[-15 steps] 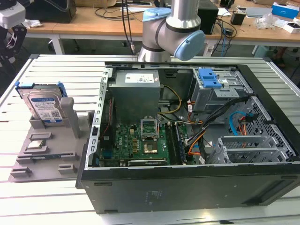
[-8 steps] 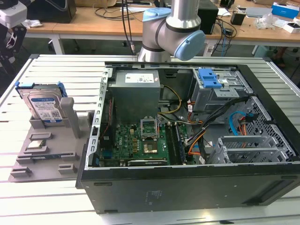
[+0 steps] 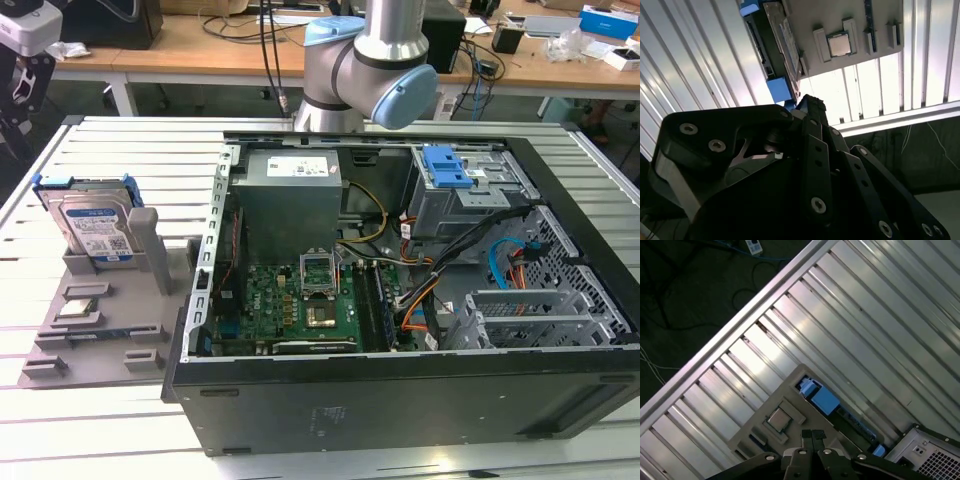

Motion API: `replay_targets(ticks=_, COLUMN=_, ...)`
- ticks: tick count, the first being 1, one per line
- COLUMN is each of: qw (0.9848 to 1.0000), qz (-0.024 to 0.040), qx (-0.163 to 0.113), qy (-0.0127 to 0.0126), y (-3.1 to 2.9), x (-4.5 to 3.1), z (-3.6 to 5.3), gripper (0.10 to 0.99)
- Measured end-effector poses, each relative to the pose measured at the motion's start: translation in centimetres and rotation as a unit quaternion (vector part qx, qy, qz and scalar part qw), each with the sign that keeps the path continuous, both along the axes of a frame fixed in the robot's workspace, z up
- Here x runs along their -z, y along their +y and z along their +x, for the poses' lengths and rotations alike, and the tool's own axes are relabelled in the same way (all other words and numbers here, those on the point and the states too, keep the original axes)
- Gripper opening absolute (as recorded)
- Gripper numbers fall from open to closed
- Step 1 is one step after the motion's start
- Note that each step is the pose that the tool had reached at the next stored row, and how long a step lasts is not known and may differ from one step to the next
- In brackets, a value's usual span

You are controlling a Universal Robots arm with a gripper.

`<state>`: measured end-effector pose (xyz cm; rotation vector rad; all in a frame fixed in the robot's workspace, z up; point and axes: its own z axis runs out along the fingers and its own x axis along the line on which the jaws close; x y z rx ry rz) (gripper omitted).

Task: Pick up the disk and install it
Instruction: 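Pick up the disk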

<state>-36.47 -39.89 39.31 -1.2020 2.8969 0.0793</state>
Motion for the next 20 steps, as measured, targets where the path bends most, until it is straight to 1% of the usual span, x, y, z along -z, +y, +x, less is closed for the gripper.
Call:
replay_targets(ticks=3, qw=0.9999, qz=0.0, qx=-0.016, qy=0.0, y=0.0, x=0.0, z=0.0, gripper=0.106)
replay_targets(ticks=10, qw=0.9992, qz=0.0, qx=-0.04, qy=0.0, y=0.0, x=0.0, z=0.0, gripper=0.106)
replay_targets(ticks=14, qw=0.998, qz=0.0, qx=-0.063, qy=0.0, y=0.0, x=0.0, z=0.0, gripper=0.106)
replay_targets(ticks=20, qw=0.9964, qz=0.0, qx=-0.084, qy=0.0, y=0.0, x=0.0, z=0.0, gripper=0.106)
